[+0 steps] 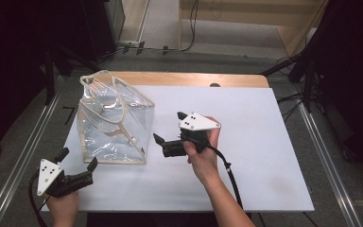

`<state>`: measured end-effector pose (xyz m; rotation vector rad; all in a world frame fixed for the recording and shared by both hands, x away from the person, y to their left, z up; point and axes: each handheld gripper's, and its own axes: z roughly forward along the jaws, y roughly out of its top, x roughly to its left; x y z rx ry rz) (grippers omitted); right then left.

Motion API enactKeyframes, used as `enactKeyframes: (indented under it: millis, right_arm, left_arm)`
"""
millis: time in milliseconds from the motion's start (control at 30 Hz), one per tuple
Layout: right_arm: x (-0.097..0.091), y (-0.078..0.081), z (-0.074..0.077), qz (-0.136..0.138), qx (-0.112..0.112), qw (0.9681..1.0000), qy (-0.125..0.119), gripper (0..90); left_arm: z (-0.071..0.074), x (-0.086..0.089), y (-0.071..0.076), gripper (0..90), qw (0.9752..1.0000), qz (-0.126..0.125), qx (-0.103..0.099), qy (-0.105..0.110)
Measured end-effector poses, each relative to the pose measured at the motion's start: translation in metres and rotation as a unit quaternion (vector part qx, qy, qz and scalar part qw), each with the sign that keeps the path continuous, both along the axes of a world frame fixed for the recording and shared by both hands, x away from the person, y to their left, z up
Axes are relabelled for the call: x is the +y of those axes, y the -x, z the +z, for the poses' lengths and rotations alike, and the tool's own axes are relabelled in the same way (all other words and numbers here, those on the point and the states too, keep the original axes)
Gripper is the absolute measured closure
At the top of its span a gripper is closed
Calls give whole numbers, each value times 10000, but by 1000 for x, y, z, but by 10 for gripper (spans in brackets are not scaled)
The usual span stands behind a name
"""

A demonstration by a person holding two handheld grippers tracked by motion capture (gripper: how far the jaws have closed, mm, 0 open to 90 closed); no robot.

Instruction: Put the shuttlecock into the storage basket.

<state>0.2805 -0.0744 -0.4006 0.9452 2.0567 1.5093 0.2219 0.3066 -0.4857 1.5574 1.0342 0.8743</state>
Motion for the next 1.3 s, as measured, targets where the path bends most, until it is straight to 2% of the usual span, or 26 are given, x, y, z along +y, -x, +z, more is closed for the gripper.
enactKeyframes:
  millis: [700, 1300]
  right_arm:
    - [-36, 10, -26, -263, 56, 9996, -22, 0]
    - [-65, 17, -42, -530, 105, 9985, -48, 0]
  left_arm:
    - [0, -1, 0, 0, 10000, 0, -2, 5]
    - [0, -1, 0, 0, 10000, -2, 0, -10]
